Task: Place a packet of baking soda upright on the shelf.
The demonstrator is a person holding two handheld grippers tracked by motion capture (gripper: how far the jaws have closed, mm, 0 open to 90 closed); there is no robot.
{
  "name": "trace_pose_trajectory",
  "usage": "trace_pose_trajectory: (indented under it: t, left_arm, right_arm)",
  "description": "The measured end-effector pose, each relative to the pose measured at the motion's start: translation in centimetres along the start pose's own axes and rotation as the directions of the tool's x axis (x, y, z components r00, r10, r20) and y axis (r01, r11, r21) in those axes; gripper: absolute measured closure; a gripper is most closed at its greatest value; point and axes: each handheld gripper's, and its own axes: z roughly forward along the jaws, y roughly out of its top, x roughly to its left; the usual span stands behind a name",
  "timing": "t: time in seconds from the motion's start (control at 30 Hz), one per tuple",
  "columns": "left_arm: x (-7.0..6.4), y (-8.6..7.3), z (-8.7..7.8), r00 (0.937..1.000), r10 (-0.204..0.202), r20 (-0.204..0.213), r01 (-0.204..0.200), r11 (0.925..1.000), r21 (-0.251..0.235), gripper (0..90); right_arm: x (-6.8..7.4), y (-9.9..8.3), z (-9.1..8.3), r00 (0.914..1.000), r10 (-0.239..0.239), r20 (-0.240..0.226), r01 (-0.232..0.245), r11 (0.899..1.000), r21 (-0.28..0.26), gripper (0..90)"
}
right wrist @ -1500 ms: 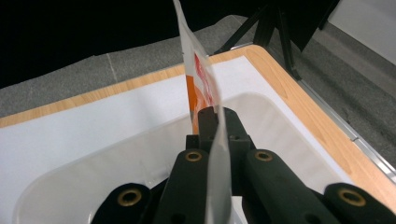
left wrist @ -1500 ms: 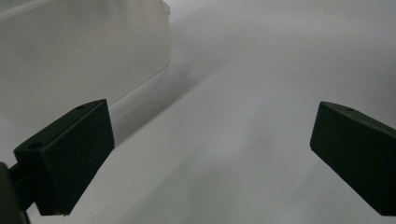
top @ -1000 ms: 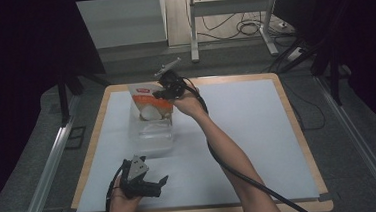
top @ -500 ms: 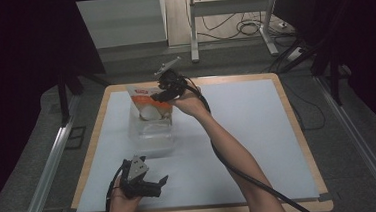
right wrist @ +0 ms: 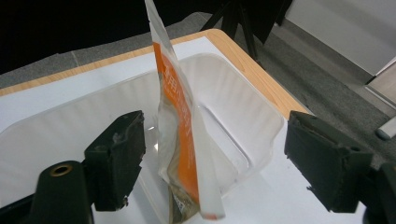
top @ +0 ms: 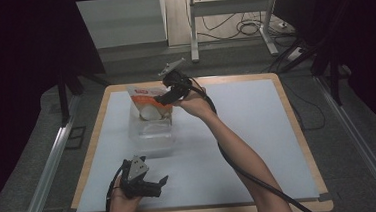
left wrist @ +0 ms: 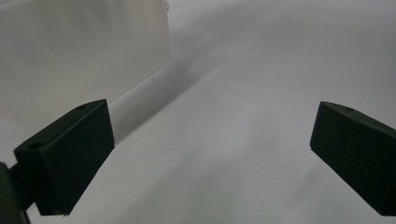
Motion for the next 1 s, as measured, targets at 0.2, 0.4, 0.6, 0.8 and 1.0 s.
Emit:
trace_pose_trajectory:
  t: [0.2,0.4,0.6,0.8,1.0]
  left_arm:
    - [0.0,0.0,0.1,1.0,0.0,0.0,0.0,1.0,0.002,0.0]
    - [-0.1,0.0,0.1,1.0,0.0,-0.001,0.0,1.0,0.003,0.0]
    - [-0.1,0.0,0.1,1.0,0.0,-0.001,0.0,1.0,0.004,0.0]
    - [-0.1,0.0,0.1,1.0,0.001,-0.002,-0.001,1.0,0.004,0.0]
    - [-0.1,0.0,0.1,1.0,0.001,-0.003,-0.001,1.0,0.005,0.0]
  right_arm:
    - [0.0,-0.4,-0.9,1.0,0.005,-0.003,-0.005,1.0,0.002,16.9]
    - [-0.1,-0.9,-1.6,0.9999,0.01,-0.004,-0.01,1.0,0.013,13.9]
    - [0.0,-1.4,-2.1,0.9999,0.011,-0.003,-0.011,1.0,0.016,11.7]
    - [0.3,-1.9,-2.9,1.0,0.008,-0.004,-0.008,1.0,0.023,10.1]
    - [0.2,-2.4,-3.8,1.0,-0.004,0.001,0.004,1.0,0.018,9.2]
